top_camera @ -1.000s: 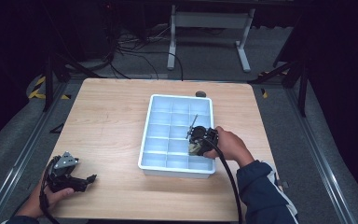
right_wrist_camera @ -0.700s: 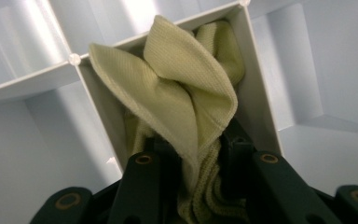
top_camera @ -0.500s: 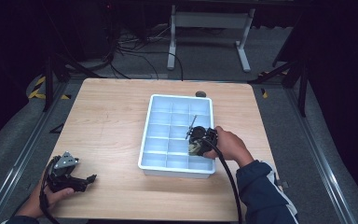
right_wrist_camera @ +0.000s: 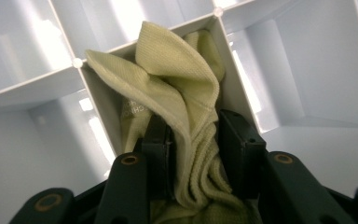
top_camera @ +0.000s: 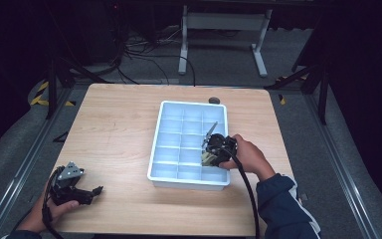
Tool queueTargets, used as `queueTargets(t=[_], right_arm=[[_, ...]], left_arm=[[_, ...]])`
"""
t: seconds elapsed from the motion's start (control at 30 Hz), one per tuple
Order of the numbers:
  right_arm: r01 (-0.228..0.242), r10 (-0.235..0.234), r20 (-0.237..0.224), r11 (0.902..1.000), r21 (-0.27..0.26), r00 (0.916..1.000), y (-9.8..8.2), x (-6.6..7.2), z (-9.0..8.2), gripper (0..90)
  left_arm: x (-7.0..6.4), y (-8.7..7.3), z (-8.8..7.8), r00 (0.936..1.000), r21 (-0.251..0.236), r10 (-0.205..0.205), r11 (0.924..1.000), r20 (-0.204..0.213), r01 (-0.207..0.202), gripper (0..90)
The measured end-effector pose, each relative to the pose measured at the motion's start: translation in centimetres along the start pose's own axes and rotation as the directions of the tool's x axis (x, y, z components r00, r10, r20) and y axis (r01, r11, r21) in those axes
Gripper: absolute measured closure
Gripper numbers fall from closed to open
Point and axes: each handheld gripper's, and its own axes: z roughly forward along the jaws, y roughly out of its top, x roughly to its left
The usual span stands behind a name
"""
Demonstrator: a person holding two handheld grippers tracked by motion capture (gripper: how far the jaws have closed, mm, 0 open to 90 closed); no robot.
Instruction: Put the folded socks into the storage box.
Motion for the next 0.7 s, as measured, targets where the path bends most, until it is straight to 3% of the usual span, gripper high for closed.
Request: queueTargets(t=[0.37,0.7], right_arm=[[-0.011,0.015,0.045,0.9947,-0.102,0.9989,-1.0,0.3,-1.7,56.2],[-0.033,0.042,0.044,0.9813,-0.189,0.9981,-2.1,0.7,-3.0,50.0]], left_arm=[[0.0,0.0,0.0,1.0,0.004,0.0,1.0,0.001,0.0,0.4],[0.0,0.0,0.0,1.0,0.005,0.001,1.0,0.001,-0.001,0.4]])
